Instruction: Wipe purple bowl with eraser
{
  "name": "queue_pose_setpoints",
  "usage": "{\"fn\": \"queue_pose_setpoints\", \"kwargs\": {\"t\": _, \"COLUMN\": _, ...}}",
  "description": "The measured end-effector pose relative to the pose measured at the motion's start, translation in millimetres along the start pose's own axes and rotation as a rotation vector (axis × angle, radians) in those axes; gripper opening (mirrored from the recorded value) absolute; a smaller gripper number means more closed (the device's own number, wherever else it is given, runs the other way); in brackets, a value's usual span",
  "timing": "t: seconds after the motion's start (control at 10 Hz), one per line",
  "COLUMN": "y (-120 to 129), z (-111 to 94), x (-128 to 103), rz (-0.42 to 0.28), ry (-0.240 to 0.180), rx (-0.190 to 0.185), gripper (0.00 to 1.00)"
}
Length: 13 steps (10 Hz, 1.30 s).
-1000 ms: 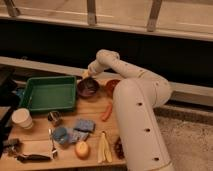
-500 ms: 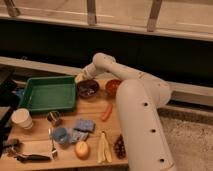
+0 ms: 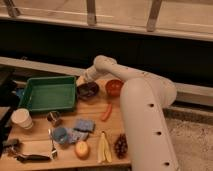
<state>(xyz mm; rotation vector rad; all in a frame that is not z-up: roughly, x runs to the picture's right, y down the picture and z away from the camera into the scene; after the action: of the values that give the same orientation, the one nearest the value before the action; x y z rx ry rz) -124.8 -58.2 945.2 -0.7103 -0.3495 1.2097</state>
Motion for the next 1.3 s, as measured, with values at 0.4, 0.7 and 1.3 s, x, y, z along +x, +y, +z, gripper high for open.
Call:
{"fn": "queue_pose_setpoints", "kwargs": {"t": 0.4, "y": -42, "z": -3, "x": -18, "rz": 0.012, "ry": -0.009, "rx": 0.078, "gripper": 0.00}}
{"fn": "queue_pose_setpoints", "kwargs": {"t": 0.7, "y": -17, "z": 12, "x": -31, "rz": -0.009, "ry": -0.048, "rx": 0.011, "gripper": 0.00}}
{"fn": "queue_pose_setpoints", "kwargs": {"t": 1.3, "y": 24, "z": 22, "x": -21, "rz": -0.023, "ry": -0.046, "rx": -0.087, "gripper": 0.00}}
